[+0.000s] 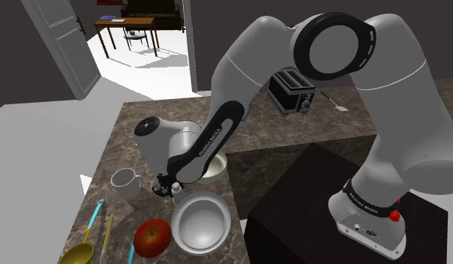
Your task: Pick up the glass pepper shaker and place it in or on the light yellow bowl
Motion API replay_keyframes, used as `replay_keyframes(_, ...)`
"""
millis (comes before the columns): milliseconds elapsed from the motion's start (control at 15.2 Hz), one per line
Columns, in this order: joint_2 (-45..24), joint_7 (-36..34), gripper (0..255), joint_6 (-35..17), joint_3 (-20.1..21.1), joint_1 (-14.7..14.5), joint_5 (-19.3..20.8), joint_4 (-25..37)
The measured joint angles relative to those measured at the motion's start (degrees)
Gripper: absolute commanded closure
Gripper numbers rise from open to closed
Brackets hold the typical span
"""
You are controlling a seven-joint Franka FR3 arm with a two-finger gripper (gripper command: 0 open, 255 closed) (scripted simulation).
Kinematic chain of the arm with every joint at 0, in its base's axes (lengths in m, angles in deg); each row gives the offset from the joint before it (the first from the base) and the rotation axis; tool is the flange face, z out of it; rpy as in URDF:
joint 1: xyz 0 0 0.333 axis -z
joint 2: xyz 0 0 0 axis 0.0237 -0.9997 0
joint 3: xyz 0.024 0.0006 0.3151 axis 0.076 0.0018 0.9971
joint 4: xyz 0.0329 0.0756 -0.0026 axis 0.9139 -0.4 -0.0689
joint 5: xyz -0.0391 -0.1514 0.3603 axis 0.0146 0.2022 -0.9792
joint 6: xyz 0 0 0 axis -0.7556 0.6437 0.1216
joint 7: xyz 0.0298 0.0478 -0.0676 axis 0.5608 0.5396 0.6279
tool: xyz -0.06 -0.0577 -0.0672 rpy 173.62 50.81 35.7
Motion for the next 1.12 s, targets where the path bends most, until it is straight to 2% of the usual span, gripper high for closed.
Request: replay_keyframes(1122,9.4,3.0,255,7.2,3.5,2.5,-4.1,-2.1)
